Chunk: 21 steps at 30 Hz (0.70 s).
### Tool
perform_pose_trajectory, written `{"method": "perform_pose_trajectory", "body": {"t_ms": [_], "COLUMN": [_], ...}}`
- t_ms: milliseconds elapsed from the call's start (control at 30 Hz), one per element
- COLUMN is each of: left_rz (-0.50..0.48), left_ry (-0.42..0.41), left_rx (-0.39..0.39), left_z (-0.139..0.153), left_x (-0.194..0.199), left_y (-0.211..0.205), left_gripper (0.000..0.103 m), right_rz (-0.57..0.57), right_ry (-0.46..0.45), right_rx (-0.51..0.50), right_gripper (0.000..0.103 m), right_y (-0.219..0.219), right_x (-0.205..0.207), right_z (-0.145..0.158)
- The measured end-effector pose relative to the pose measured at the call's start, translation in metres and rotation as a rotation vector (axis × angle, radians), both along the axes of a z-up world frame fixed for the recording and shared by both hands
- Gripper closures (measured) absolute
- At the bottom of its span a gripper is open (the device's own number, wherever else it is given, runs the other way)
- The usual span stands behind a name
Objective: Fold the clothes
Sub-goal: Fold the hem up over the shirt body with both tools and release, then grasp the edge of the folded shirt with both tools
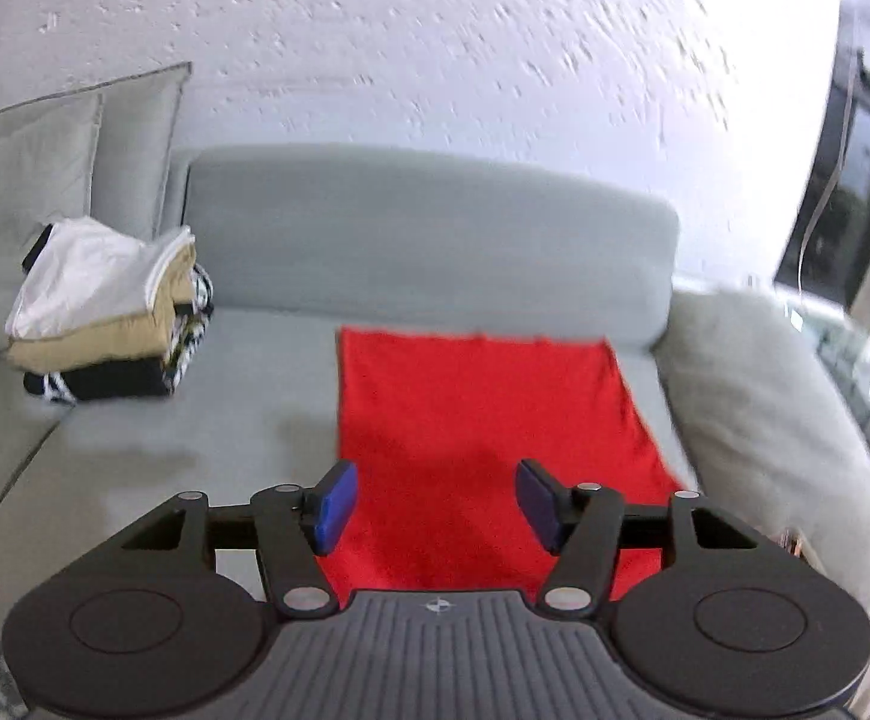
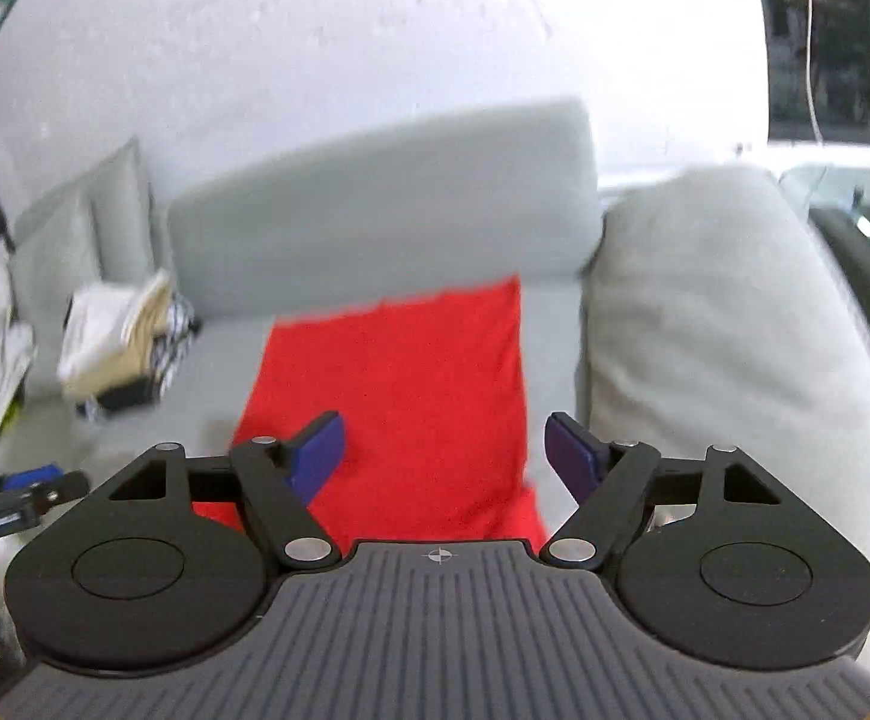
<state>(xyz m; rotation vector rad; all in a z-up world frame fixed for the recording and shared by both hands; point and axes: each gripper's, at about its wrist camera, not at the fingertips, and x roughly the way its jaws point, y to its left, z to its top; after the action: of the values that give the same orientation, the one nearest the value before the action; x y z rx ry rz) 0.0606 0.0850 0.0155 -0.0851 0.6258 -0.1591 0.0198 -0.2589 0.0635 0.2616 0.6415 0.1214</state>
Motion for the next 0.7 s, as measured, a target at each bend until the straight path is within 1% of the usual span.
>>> {"method": "perform_pose_trajectory", "body": {"t_ms": [33, 100, 133, 167, 233, 267, 300, 333, 367, 400, 433, 500, 533, 567, 633, 700], "left_rz": [0.002, 0.005, 0.01, 0.011, 0.016, 0.017, 0.015, 0.009, 0.003, -0.005, -0.009, 0.013, 0.028, 0.04, 0.06, 0.083], "left_ry": [0.005, 0.016, 0.026, 0.038, 0.082, 0.121, 0.158, 0.179, 0.198, 0.206, 0.214, 0.24, 0.255, 0.265, 0.26, 0.26], "left_rx": [-0.009, -0.026, -0.026, -0.024, -0.03, -0.051, -0.079, -0.105, -0.126, -0.133, -0.139, -0.154, -0.174, -0.201, -0.231, -0.236], "left_z": [0.003, 0.008, 0.005, 0.0, -0.019, -0.03, -0.046, -0.061, -0.076, -0.09, -0.105, -0.136, -0.151, -0.166, -0.188, -0.204], "left_x": [0.012, 0.036, 0.049, 0.067, 0.105, 0.124, 0.146, 0.162, 0.18, 0.198, 0.217, 0.255, 0.273, 0.289, 0.316, 0.34], "left_y": [0.004, 0.01, 0.012, 0.014, 0.023, 0.031, 0.035, 0.039, 0.043, 0.046, 0.049, 0.057, 0.062, 0.068, 0.077, 0.083], "left_gripper": [0.044, 0.042, 0.041, 0.04, 0.041, 0.044, 0.047, 0.049, 0.052, 0.055, 0.057, 0.065, 0.066, 0.066, 0.064, 0.064], "right_rz": [-0.009, -0.015, -0.017, -0.02, -0.02, -0.017, -0.009, 0.006, 0.017, 0.027, 0.038, 0.038, 0.037, 0.036, -0.007, -0.052], "right_ry": [-0.01, -0.016, -0.017, -0.015, 0.009, 0.027, 0.046, 0.061, 0.079, 0.097, 0.116, 0.149, 0.165, 0.182, 0.212, 0.219], "right_rx": [0.018, 0.033, 0.038, 0.02, -0.012, -0.006, 0.023, 0.069, 0.108, 0.143, 0.178, 0.201, 0.21, 0.218, 0.291, 0.317], "right_gripper": [0.024, 0.02, 0.019, 0.018, 0.018, 0.018, 0.02, 0.02, 0.023, 0.029, 0.032, 0.042, 0.044, 0.049, 0.049, 0.049], "right_y": [-0.002, -0.004, -0.004, -0.003, -0.001, -0.002, -0.005, -0.009, -0.013, -0.016, -0.019, -0.024, -0.026, -0.028, -0.039, -0.049], "right_x": [0.008, 0.03, 0.041, 0.056, 0.084, 0.1, 0.117, 0.134, 0.153, 0.172, 0.191, 0.23, 0.25, 0.269, 0.302, 0.334], "right_z": [0.006, 0.01, 0.012, 0.011, -0.002, -0.012, -0.024, -0.037, -0.051, -0.066, -0.08, -0.113, -0.131, -0.148, -0.18, -0.206]}}
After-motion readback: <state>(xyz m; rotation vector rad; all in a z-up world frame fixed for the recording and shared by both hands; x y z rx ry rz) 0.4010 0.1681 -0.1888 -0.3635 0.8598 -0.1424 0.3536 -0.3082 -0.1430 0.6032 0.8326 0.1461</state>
